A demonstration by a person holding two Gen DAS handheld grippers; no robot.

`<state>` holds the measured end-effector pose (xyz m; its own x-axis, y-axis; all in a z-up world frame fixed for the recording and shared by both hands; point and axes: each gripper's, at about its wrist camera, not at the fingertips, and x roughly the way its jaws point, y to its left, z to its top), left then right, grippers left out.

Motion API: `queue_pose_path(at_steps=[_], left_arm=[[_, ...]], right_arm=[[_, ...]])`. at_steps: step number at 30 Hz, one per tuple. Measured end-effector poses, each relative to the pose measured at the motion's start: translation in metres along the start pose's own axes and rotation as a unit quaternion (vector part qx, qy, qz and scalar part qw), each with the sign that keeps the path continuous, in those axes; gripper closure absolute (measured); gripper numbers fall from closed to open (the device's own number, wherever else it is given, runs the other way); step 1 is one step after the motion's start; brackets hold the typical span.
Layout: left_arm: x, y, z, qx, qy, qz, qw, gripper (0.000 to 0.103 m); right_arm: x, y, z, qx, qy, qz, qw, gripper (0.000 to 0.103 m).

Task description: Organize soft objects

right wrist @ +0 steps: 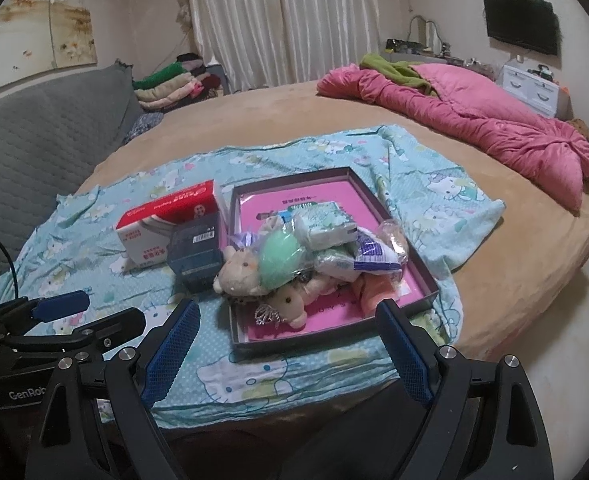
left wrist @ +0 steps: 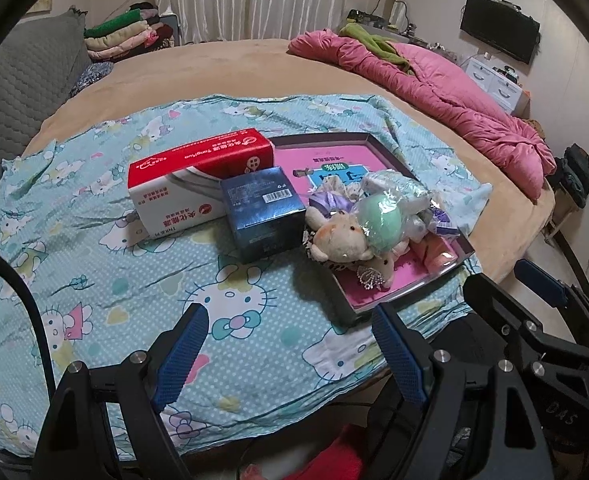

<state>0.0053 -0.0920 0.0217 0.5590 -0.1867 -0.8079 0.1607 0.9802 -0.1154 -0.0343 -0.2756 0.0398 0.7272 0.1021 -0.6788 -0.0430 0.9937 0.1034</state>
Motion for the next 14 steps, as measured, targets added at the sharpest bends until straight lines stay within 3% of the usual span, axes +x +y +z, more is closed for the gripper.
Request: queue_pose_path(at_steps=[14], left_arm=[[0.0095, 0.0066, -0.0022, -0.008, 0.010, 0.008, 0.9999, 0.020]], right_arm=[[0.0019, -0.0056, -0.0008, 0.012, 0.006, -0.001, 1.000, 0.013]])
